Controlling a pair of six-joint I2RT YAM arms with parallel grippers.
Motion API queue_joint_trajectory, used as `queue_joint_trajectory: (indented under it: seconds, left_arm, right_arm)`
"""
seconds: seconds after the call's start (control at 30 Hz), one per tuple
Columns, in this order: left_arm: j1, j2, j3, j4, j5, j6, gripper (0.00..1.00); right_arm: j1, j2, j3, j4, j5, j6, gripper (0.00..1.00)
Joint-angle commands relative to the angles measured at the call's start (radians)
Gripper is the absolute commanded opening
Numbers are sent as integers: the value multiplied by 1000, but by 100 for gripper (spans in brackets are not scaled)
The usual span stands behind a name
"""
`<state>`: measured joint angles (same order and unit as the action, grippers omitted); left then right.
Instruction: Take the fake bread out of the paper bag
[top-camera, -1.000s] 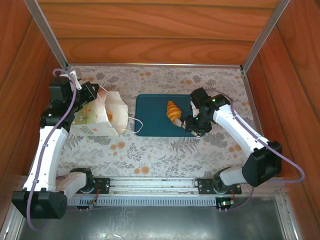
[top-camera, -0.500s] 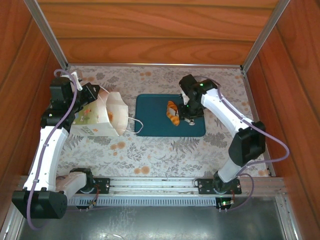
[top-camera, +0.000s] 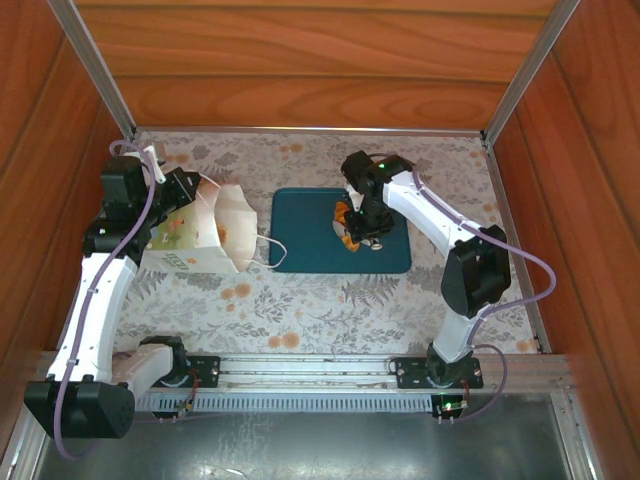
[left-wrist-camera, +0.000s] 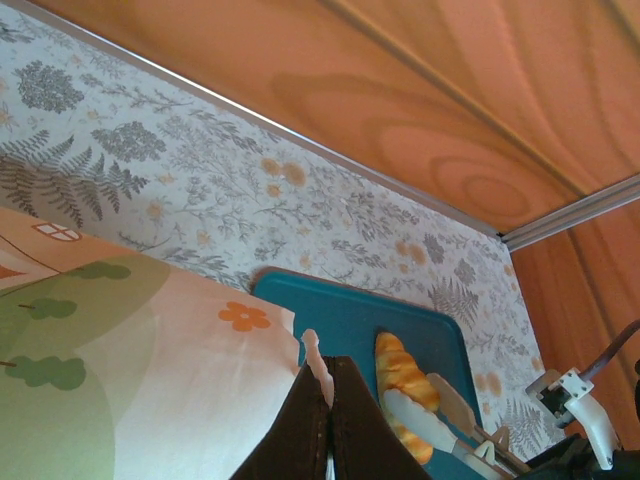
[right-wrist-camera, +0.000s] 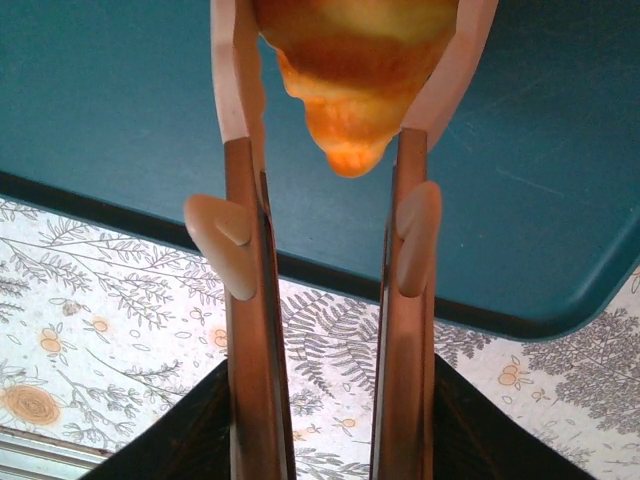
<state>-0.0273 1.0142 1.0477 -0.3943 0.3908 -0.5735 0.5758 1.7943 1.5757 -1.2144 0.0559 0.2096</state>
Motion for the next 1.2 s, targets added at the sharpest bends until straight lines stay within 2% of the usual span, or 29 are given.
queue_joint_trajectory:
  seconds: [0.0,0.27,0.7,1.17]
  left_arm:
    - [4,-20,-6,29,-3,5,0]
    - [3,-23,-7,29,-4,-6,0]
    - [3,-21,6,29,1,-35,0]
    - [3,-31,-1,29,-20,-28,0]
  right_arm:
    - [2,-21,24,-37,46,-3,42]
    - [-42,-63,15,-26,75,22,40]
    - [-215,-70,-5,-31,24,-5,41]
    - [-260,-5,22,-63,23,-69,46]
